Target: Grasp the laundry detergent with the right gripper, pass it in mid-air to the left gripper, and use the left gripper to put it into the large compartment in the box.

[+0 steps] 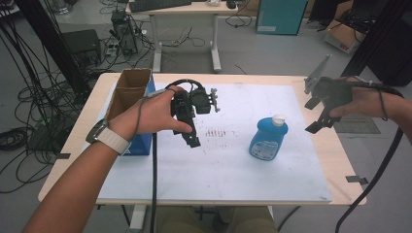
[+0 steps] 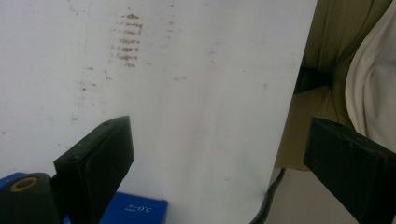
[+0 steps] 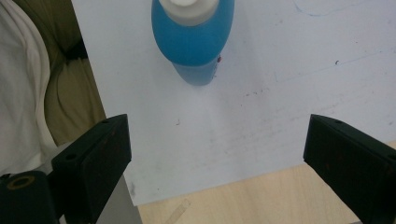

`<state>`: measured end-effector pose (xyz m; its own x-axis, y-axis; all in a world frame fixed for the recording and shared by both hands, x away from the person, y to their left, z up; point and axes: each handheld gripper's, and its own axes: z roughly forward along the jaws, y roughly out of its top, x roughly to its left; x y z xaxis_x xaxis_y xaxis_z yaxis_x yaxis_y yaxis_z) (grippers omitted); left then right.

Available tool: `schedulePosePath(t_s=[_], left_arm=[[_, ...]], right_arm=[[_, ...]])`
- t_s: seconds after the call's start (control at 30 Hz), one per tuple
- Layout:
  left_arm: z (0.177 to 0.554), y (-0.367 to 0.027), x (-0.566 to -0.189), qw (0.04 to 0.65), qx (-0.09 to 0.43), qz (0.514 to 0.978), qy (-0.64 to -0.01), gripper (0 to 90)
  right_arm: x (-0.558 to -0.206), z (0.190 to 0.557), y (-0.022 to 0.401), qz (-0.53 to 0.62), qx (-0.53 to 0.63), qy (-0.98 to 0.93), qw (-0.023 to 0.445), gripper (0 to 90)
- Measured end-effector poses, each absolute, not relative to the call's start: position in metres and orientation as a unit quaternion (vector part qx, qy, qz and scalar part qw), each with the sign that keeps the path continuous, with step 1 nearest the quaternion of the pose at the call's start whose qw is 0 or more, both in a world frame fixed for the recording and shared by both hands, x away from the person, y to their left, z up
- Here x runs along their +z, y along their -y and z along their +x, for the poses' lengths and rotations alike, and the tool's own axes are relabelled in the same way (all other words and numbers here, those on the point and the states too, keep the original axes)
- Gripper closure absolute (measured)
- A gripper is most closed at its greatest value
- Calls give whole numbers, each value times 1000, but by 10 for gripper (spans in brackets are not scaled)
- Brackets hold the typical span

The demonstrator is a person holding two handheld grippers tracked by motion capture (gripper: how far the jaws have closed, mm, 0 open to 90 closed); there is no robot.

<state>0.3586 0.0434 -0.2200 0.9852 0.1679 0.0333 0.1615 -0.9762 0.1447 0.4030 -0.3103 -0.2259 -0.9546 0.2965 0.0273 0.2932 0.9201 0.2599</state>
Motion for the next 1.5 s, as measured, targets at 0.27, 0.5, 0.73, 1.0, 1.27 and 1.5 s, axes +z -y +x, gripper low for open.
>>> schedulePosePath(t_s=[0.27, 0.5, 0.73, 1.0, 1.27, 1.5], left_arm=[[356, -41, -219, 71, 27, 993, -85, 88], [356, -41, -217, 67, 28, 994, -83, 88], [357, -40, -219, 68, 24, 994, -86, 88], [356, -42, -219, 69, 27, 993, -87, 88], [356, -44, -220, 72, 32, 993, -87, 88], [356, -44, -220, 73, 33, 993, -87, 89]], right_arm=[[-224, 401, 312, 153, 133, -979, 10, 72], [-226, 399, 315, 155, 133, -979, 11, 71], [-226, 398, 315, 154, 134, -979, 10, 71], [-228, 396, 316, 156, 140, -978, 11, 70], [-231, 392, 318, 157, 147, -977, 15, 68], [-234, 389, 319, 160, 153, -975, 13, 65]])
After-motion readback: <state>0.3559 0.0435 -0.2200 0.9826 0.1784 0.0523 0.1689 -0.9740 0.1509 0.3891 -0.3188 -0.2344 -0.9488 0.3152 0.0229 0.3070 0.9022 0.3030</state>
